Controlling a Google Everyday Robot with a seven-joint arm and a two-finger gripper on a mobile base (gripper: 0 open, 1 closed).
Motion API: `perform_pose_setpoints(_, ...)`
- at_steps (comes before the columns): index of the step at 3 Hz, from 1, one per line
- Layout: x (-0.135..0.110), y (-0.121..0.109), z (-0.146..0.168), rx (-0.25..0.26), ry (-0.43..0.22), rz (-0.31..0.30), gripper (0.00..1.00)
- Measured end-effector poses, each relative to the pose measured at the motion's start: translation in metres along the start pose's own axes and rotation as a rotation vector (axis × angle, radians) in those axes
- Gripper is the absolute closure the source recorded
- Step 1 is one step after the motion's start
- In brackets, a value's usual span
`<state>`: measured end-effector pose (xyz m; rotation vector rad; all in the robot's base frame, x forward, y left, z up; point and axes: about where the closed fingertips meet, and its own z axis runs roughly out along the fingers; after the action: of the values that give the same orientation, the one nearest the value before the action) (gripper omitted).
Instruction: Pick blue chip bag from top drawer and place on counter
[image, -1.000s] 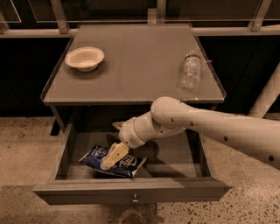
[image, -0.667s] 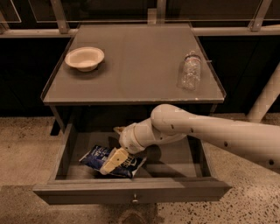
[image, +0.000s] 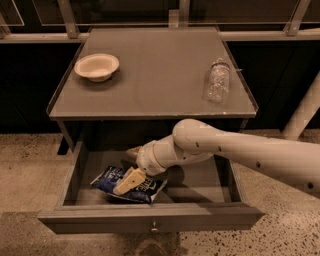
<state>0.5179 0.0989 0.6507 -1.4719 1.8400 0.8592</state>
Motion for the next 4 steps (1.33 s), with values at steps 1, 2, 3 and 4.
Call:
perform_pose_setpoints(1, 0.0, 0.0, 0.0, 0.0, 0.0, 0.0, 0.43)
perform_pose_setpoints(2, 0.0, 0.0, 0.0, 0.0, 0.0, 0.0, 0.66)
perform_pose_setpoints(3, 0.0, 0.0001, 0.0001, 0.0, 0.0, 0.0, 0.89)
perform_pose_setpoints(4, 0.0, 0.0001, 0.0001, 0.0, 0.0, 0.0, 1.0)
